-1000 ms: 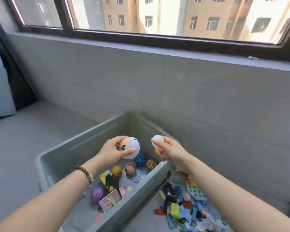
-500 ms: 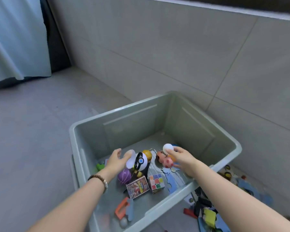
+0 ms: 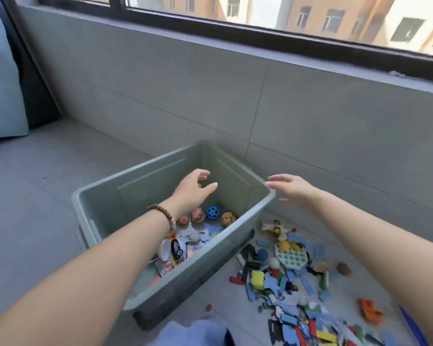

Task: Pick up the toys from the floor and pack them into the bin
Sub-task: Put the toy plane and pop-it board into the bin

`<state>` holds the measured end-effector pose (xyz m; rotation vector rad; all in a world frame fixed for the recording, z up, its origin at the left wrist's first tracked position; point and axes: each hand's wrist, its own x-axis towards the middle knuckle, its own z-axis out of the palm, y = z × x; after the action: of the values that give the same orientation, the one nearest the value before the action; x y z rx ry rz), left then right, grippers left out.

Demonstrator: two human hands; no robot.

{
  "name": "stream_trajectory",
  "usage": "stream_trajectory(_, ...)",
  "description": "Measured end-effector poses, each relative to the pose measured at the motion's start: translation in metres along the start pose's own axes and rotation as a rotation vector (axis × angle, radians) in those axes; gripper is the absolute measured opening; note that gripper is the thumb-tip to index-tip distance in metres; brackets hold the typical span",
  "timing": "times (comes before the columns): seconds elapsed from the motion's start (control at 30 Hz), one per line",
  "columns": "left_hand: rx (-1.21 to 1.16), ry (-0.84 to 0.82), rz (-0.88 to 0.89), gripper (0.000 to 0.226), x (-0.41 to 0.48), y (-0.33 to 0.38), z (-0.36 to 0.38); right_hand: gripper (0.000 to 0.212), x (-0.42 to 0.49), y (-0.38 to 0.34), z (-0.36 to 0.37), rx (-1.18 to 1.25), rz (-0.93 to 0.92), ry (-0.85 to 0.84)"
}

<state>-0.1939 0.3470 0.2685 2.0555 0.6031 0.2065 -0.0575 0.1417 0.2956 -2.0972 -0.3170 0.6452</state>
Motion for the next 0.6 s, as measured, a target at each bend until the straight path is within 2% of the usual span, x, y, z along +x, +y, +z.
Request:
stream_trajectory(0.13, 0.121, -0.149, 0.116, 0.049, -0.022, 0.050, 0.054, 0.042, -0.045, 0.041, -0.070, 0.041, 0.064, 0.067)
stream_trajectory(0.3, 0.366, -0.376, 0.162, 0.059, -0.050, 0.055, 0.129, 0.045, -0.090, 0.119, -0.126, 0.069, 0.179, 0.152)
stream_trajectory(0.43, 0.525, -0.509, 0.090, 0.064, -0.056, 0.027, 0.183, 0.052, -0.111, 0.191, -0.143, 0.114, 0.301, 0.180)
stream_trajectory(0.6, 0.511, -0.626, -0.053, 0.068, -0.061, -0.023, 0.243, 0.056, -0.113, 0.277, -0.123, 0.200, 0.490, 0.190)
